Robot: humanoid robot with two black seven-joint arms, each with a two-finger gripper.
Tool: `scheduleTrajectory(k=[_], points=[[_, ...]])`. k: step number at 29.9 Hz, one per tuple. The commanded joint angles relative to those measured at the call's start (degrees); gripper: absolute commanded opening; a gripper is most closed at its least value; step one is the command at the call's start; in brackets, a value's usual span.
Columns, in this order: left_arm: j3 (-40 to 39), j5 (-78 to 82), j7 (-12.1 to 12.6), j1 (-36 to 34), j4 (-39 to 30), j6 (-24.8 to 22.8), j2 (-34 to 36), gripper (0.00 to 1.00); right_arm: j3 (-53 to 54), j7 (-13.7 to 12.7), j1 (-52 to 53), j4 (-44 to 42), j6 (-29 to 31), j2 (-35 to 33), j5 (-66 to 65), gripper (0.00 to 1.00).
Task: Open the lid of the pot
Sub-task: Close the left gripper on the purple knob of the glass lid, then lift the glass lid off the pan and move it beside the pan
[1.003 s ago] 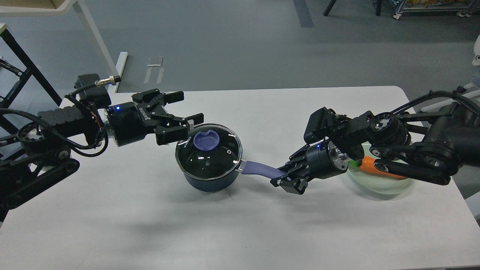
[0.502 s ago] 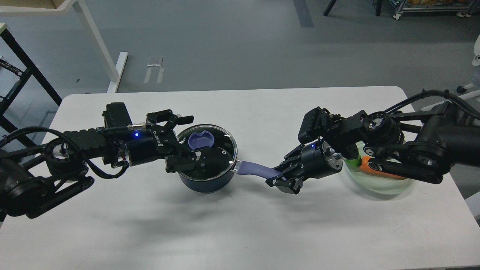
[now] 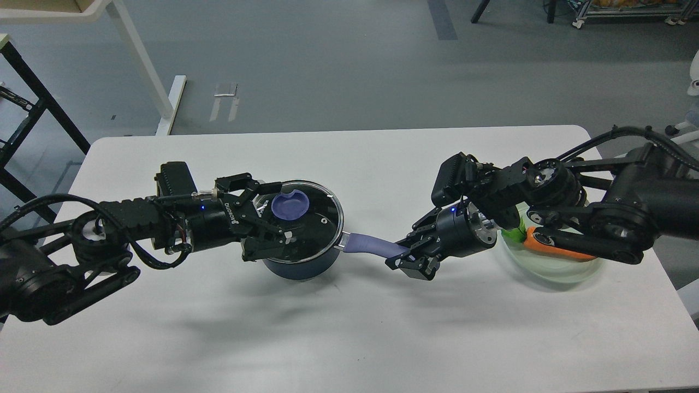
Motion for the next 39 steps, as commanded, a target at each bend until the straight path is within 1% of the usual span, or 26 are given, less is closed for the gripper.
scheduleTrajectory(k=[1, 20, 23, 24, 25, 27, 28, 30, 32, 35, 39], points=[[0.0, 0.1, 0.0, 0.2, 0.9, -0.1, 0.0, 0.99, 0.0, 0.0, 0.0, 0.0, 0.0, 0.1, 0.0, 0.32], [0.7, 0.2, 0.0, 0.1, 4.6, -0.2, -2.6, 0.99, 0.0, 0.0, -0.1, 0.0, -0.1, 0.0, 0.1, 0.33], [0.7, 0.2, 0.0, 0.1, 4.6, -0.2, -2.7, 0.96, 0.0, 0.0, -0.1, 0.0, -0.1, 0.0, 0.1, 0.33], [0.8, 0.1, 0.0, 0.1, 4.6, -0.2, -2.7, 0.95, 0.0, 0.0, -0.1, 0.0, -0.1, 0.0, 0.1, 0.33], [0.9, 0.1, 0.0, 0.1, 4.6, -0.2, -2.7, 0.89, 0.0, 0.0, -0.1, 0.0, -0.1, 0.0, 0.1, 0.33], [0.8, 0.1, 0.0, 0.1, 4.6, -0.2, -2.7, 0.75, 0.0, 0.0, -0.1, 0.0, -0.1, 0.0, 0.0, 0.33], [0.8, 0.1, 0.0, 0.1, 4.6, -0.2, -2.8, 0.70, 0.0, 0.0, -0.1, 0.0, -0.1, 0.0, 0.1, 0.33], [0.8, 0.2, 0.0, 0.1, 4.6, -0.2, -2.8, 0.68, 0.0, 0.0, -0.1, 0.0, -0.1, 0.0, 0.1, 0.33], [0.9, 0.3, 0.0, 0.0, 4.6, -0.2, -2.9, 0.63, 0.0, 0.0, -0.1, 0.0, -0.1, 0.0, 0.1, 0.33], [1.6, 0.3, 0.0, -0.3, 4.4, -0.2, -3.1, 0.41, 0.0, 0.0, -0.1, 0.0, -0.1, 0.0, 0.1, 0.33], [1.9, 0.2, 0.0, -0.5, 4.2, 0.1, -3.1, 0.37, 0.0, 0.0, -0.1, 0.0, -0.1, 0.0, 0.1, 0.33]])
